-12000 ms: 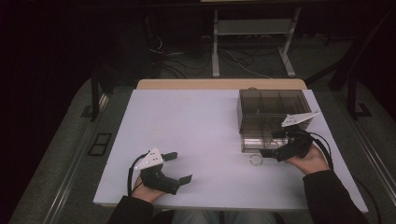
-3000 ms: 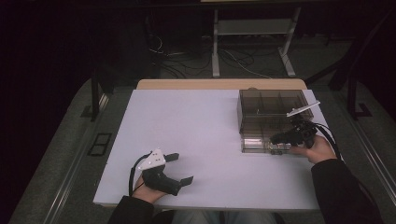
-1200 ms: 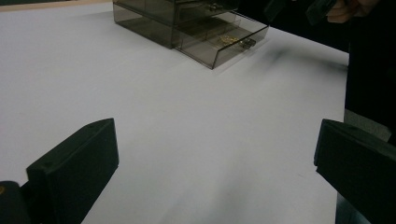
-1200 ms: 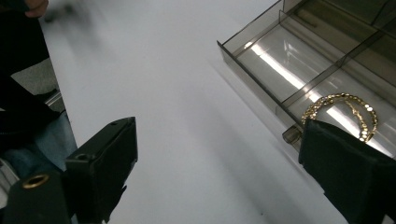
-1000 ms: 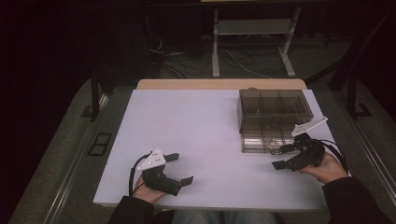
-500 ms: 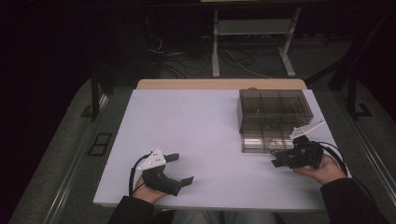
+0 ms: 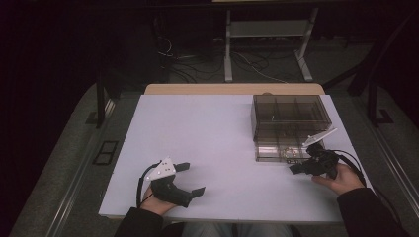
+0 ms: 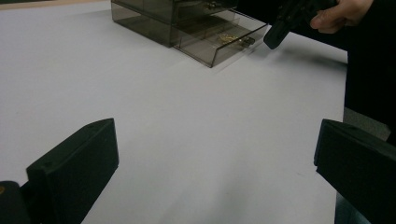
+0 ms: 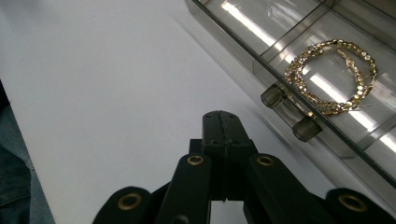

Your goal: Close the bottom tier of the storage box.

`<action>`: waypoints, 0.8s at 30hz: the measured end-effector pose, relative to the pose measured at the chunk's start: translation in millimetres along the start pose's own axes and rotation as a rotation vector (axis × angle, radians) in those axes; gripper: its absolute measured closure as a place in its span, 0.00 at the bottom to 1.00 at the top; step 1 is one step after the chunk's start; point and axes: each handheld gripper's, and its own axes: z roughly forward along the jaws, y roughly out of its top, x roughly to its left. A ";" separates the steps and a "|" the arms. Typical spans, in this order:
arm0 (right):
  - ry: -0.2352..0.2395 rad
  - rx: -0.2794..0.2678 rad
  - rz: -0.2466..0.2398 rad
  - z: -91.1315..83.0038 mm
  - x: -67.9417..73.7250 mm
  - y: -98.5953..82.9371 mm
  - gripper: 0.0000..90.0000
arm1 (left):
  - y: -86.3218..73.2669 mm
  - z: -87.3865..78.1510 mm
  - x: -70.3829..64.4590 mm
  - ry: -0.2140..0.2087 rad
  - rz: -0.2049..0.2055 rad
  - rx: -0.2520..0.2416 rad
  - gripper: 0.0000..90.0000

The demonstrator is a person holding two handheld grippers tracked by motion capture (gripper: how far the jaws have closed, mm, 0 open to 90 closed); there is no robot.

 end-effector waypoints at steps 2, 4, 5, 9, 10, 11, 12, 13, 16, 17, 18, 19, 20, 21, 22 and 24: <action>-0.002 0.009 0.000 2.0 -1.9 0.2 0.99 | 0.0 0.0 0.0 0.000 0.000 0.000 0.00; -0.005 0.016 0.001 3.8 -3.4 0.5 0.99 | 0.0 0.0 0.0 0.000 0.000 0.000 0.00; -0.002 0.017 0.003 4.5 -3.8 0.7 0.99 | 0.0 0.0 0.1 -0.001 0.000 0.001 0.00; -0.007 0.021 0.012 7.0 -6.0 1.6 0.99 | 0.0 0.3 0.1 -0.001 0.000 0.001 0.00; -0.008 0.023 0.017 7.9 -6.2 1.9 0.99 | 0.0 0.3 0.0 -0.001 0.001 0.001 0.00; -0.010 0.027 0.014 8.8 -7.0 2.2 0.99 | 0.0 0.4 0.0 -0.001 0.001 0.002 0.00; -0.010 0.030 0.018 9.9 -7.2 2.5 0.99 | 0.0 0.4 -0.1 -0.001 0.001 0.002 0.00; -0.011 0.035 0.020 10.8 -7.5 2.7 0.99 | -0.1 0.3 -0.1 0.000 0.001 0.001 0.00; -0.018 0.039 0.029 13.1 -9.1 3.5 0.99 | 0.0 0.0 0.2 0.000 0.001 0.001 0.00; -0.021 0.040 0.032 13.6 -10.0 3.6 0.99 | 0.0 0.1 0.1 0.000 0.000 0.001 0.00; -0.020 0.040 0.035 14.2 -10.5 3.7 0.99 | 0.0 0.2 0.1 -0.001 0.001 0.001 0.00; -0.020 0.043 0.037 14.8 -11.0 3.8 0.99 | -0.1 0.3 0.0 -0.001 0.001 0.001 0.00; -0.025 0.045 0.039 15.7 -11.6 3.9 0.99 | -0.1 0.5 -0.1 -0.001 0.000 0.002 0.00; -0.030 0.050 0.039 16.3 -12.2 4.1 0.99 | -0.1 0.6 -0.1 0.000 0.000 0.002 0.00; -0.032 0.051 0.040 16.9 -12.7 4.1 0.99 | -0.1 0.5 -0.1 -0.001 0.001 0.002 0.00; -0.039 0.052 0.047 17.5 -13.8 4.4 0.99 | 0.0 0.3 0.0 -0.001 0.002 0.001 0.00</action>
